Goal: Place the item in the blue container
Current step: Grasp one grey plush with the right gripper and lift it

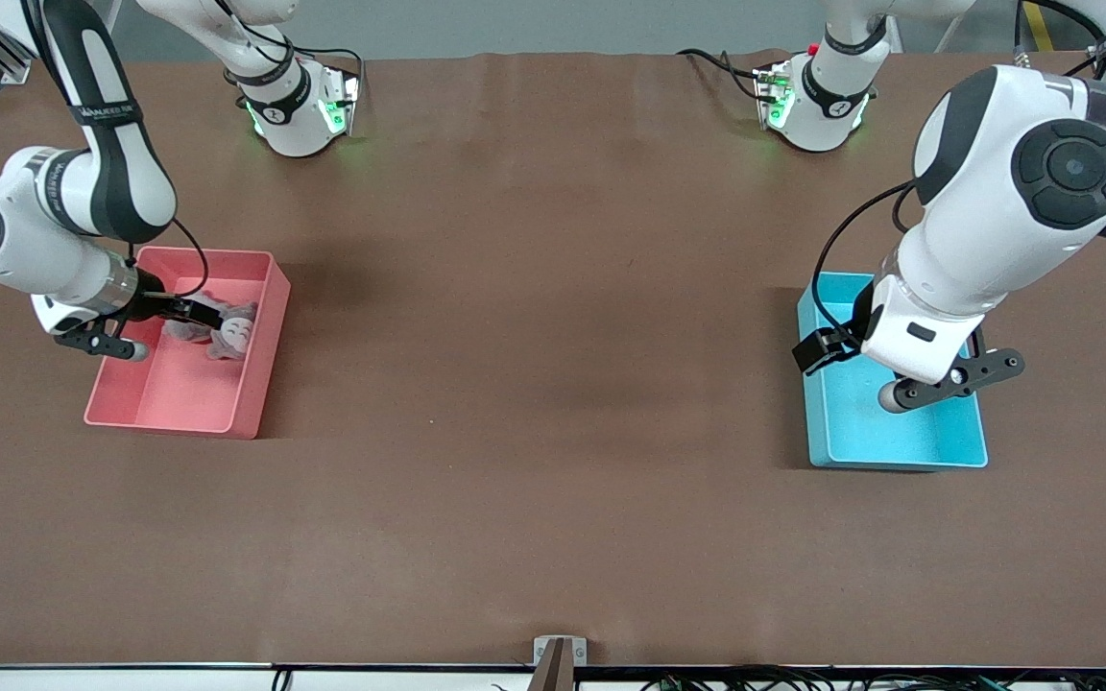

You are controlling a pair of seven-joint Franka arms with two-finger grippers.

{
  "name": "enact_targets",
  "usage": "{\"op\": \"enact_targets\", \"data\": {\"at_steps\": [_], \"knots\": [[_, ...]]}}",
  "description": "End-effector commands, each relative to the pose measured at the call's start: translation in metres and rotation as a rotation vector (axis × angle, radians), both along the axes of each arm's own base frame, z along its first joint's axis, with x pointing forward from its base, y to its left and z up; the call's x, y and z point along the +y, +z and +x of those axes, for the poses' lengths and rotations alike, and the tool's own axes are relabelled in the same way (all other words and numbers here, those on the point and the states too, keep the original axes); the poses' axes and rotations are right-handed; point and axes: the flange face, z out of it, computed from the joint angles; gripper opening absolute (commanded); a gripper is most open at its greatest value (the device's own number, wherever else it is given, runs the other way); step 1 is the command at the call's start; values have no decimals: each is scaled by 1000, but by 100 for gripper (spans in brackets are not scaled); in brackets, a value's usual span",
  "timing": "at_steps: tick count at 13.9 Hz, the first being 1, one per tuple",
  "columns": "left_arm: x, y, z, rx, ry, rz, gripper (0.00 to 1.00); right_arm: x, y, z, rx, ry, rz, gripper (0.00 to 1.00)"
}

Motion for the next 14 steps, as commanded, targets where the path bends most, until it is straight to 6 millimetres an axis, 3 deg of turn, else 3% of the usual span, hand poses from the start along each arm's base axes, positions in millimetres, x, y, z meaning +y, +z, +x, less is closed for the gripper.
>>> {"op": "enact_targets", "data": {"at_steps": [1, 5, 11, 14], "knots": [[-5, -1, -1, -9, 29, 8, 100, 1, -21, -13, 7, -39, 14, 100], [-14, -6, 2, -23, 75, -1, 100, 0, -54, -13, 26, -92, 38, 99], [-15, -11, 3, -18, 76, 1, 100, 4, -76, -15, 51, -99, 43, 97], [-14, -10, 5, -29, 79, -7, 100, 3, -81, -14, 58, -103, 44, 80]]}}
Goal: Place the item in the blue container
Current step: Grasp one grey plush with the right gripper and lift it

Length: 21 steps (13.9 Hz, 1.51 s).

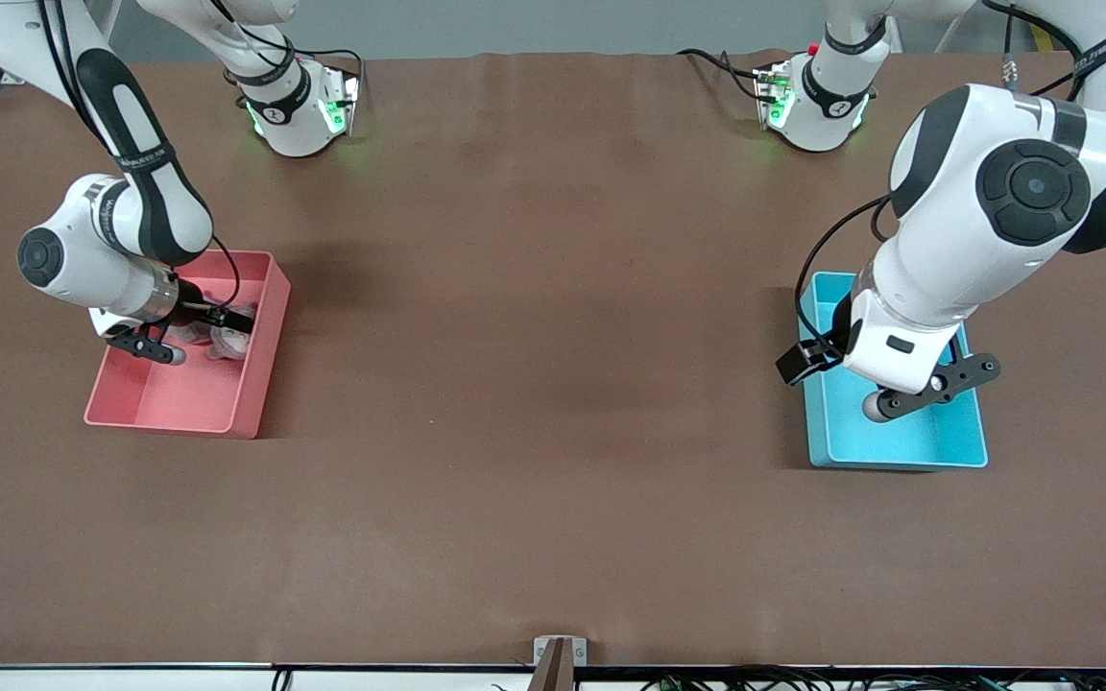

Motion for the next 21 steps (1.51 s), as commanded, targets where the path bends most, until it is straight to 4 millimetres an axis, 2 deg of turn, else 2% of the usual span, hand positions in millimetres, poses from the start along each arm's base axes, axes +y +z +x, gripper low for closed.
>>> {"op": "enact_targets", "data": {"at_steps": [1, 4, 6, 7, 8, 10, 12, 16, 18, 19, 21], "knots": [[0, 3, 1, -21, 11, 2, 100, 0, -8, 0, 0, -27, 10, 68], [-1, 3, 1, -23, 9, 3, 100, 0, -7, 1, 5, -28, 13, 25], [-1, 3, -1, -19, 9, 6, 100, -1, -6, 1, 3, -29, 13, 5], [0, 4, -2, -18, 9, 7, 100, -1, -4, 2, 0, -29, 13, 1], [1, 5, -3, -16, 11, 8, 100, -2, -3, 3, 3, -30, 14, 0], [1, 6, -4, -12, 15, 9, 100, -4, 16, 12, 31, -26, 36, 0], [1, 6, -6, -11, 32, 10, 100, -12, 54, 34, 66, -9, 67, 0], [-1, 2, -8, -4, 30, 12, 100, -26, 148, 77, 141, 47, 48, 0], [-5, -1, -10, 3, 25, 17, 100, -20, 185, 90, 151, 35, 29, 0], [-6, -4, -10, 7, 38, 18, 100, -8, 199, 95, 154, 26, 20, 0], [-16, -10, -15, 17, 45, 23, 100, 22, 211, 101, 154, -12, -5, 0]]}}
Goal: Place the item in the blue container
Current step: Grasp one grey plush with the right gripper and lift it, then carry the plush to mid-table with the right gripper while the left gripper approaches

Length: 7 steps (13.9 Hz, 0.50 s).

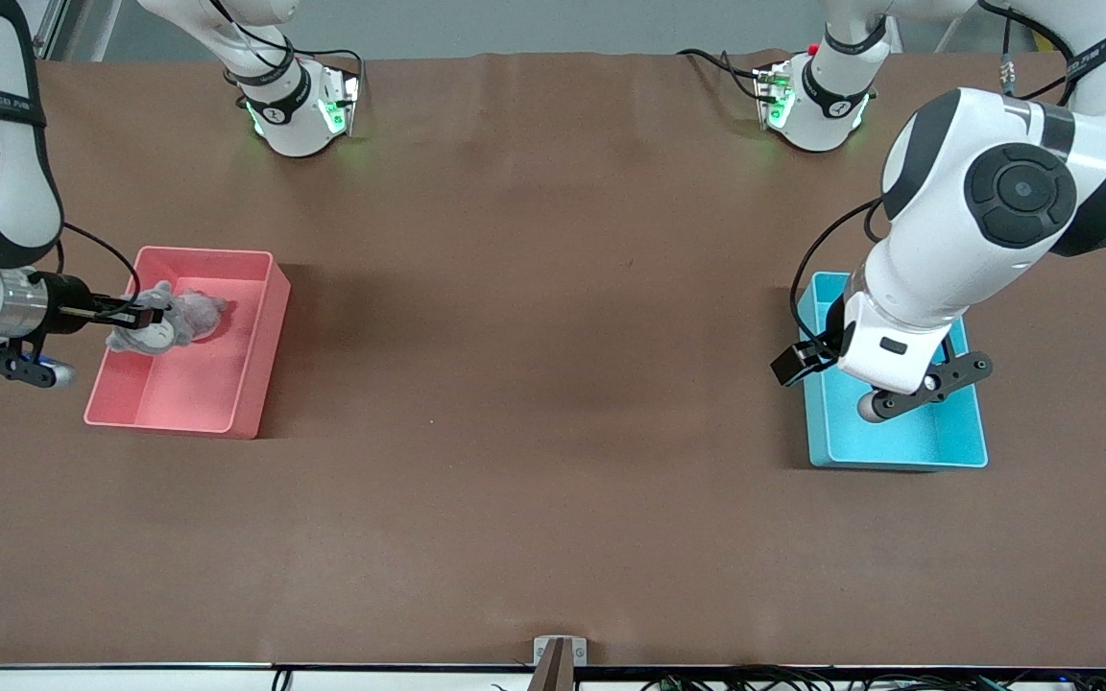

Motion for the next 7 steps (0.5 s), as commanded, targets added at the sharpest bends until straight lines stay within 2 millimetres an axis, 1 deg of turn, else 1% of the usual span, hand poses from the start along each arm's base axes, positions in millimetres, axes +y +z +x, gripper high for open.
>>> {"op": "enact_targets", "data": {"at_steps": [1, 3, 4, 6, 7], "knots": [[-9, -1, -12, 7, 15, 21, 100, 51, 11, 8, 11, -45, -61, 0], [-15, -7, -16, 18, 8, 26, 100, 101, 13, 12, 4, -99, -91, 0], [-18, -11, -17, 22, 23, 26, 100, 130, 13, 14, -13, -138, -113, 0], [-29, -15, -22, 28, 49, 27, 100, 189, 10, 14, -46, -213, -145, 0], [-31, -18, -23, 33, 57, 29, 100, 222, 7, 12, -66, -250, -139, 0]]}}
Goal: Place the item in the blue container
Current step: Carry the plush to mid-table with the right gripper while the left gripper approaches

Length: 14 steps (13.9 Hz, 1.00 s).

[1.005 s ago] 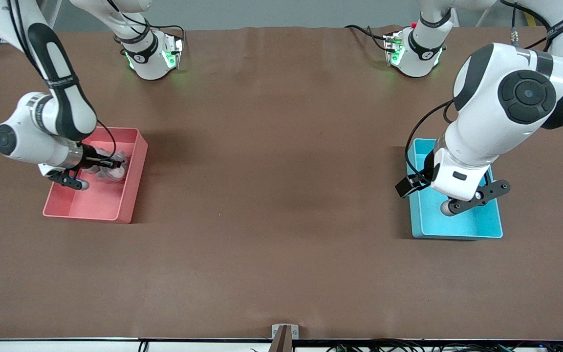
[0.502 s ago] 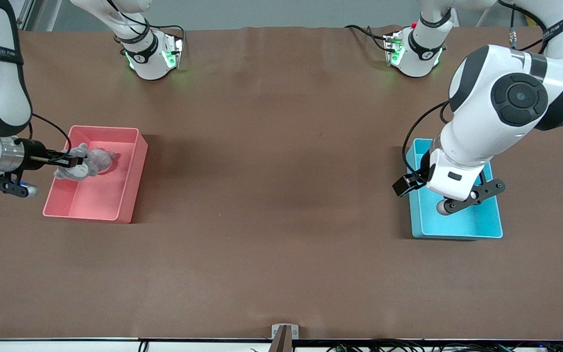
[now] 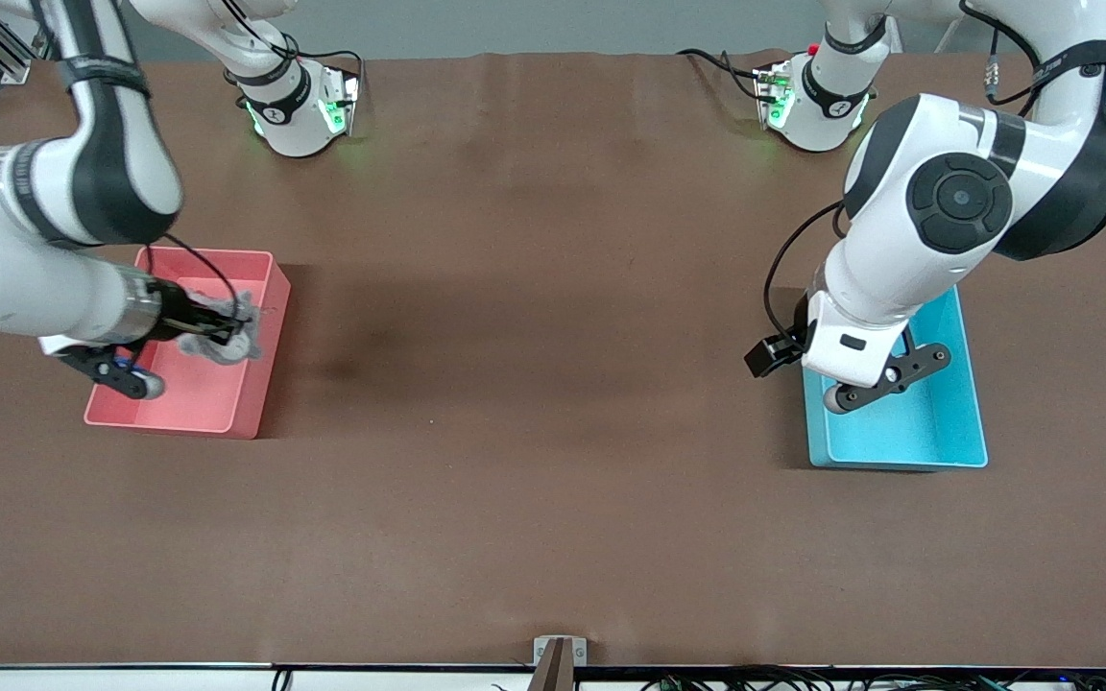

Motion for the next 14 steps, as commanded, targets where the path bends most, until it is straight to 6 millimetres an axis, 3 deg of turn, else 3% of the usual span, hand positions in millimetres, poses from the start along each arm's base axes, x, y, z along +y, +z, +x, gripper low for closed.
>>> {"op": "enact_targets", "data": {"at_steps": [1, 5, 11, 14], "knots": [[-8, -4, -9, 5, 35, 3, 100, 76, -11, -4, -38, -107, -12, 0], [-17, -30, -14, 25, 140, -83, 100, 185, -58, -14, -115, -253, -24, 0], [-68, -81, -38, -12, 254, -118, 100, 331, -137, -31, -212, -470, 14, 0], [-86, -110, -51, -37, 310, -140, 100, 373, -179, -42, -224, -516, 15, 1]]}}
